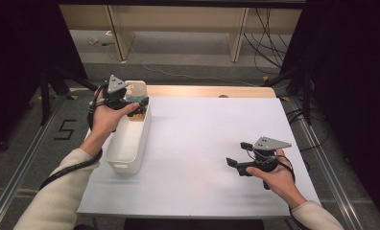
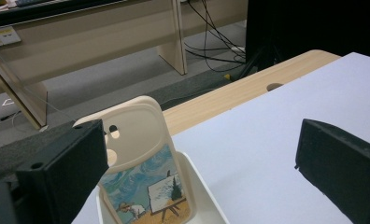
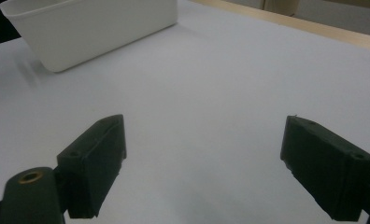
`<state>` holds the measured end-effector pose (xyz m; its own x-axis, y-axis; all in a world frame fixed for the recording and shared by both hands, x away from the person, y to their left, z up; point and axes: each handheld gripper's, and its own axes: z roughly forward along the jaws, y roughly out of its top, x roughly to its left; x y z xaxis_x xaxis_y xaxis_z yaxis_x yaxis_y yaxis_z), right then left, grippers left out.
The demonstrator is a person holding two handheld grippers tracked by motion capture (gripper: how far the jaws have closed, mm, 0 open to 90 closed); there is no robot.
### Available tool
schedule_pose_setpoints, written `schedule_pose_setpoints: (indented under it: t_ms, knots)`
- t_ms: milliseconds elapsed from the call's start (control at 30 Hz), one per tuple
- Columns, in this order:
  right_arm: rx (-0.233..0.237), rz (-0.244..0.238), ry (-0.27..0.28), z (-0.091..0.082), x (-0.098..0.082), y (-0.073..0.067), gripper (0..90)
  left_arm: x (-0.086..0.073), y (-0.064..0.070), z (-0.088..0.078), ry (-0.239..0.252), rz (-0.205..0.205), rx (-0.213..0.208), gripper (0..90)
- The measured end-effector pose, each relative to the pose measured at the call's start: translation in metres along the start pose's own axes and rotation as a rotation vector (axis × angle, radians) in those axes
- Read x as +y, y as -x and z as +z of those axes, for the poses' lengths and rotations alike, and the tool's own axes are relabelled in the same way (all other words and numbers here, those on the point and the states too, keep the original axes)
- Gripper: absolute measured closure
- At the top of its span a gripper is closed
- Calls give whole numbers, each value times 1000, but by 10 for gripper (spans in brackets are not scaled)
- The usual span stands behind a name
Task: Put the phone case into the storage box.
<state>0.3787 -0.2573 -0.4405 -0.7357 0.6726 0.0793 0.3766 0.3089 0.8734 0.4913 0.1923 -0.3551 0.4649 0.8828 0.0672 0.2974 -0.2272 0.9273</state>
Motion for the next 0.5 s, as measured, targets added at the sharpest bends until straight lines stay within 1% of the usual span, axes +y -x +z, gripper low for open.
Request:
schedule_pose_setpoints:
  t_ms: [300, 500]
  knots:
    - [-1, 0, 0, 0, 0, 0, 152, -6, 7, -5, -2, 8, -25, 16]
    - [-1, -1, 0, -1, 0, 0, 152, -9, 10, -9, 5, 6, -38, 16]
